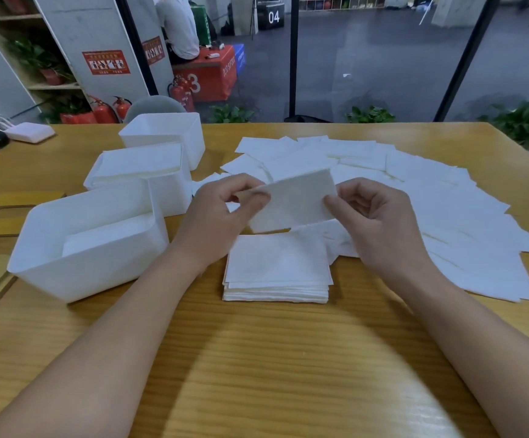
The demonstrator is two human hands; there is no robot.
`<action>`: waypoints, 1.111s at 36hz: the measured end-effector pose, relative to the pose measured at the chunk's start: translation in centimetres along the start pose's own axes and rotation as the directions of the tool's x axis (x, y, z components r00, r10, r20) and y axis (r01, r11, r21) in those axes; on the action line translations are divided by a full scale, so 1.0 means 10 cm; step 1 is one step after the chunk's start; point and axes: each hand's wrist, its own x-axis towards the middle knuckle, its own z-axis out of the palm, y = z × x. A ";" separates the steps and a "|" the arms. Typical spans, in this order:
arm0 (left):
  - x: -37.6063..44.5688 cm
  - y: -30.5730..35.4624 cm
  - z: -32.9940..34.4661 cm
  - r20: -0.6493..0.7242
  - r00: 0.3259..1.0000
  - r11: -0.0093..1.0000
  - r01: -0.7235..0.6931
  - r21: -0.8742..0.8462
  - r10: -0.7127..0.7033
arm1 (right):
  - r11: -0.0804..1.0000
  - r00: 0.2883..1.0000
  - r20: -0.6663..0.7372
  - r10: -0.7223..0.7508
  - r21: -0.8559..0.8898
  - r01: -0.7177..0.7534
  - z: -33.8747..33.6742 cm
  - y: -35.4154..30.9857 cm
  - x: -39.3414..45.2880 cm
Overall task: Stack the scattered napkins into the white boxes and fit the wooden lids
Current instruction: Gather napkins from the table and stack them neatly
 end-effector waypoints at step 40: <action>-0.42 0.21 -0.15 0.337 0.830 0.816 0.222 0.534 -0.446 | 0.787 0.850 0.484 0.209 -0.598 0.148 0.04 -0.01 -0.12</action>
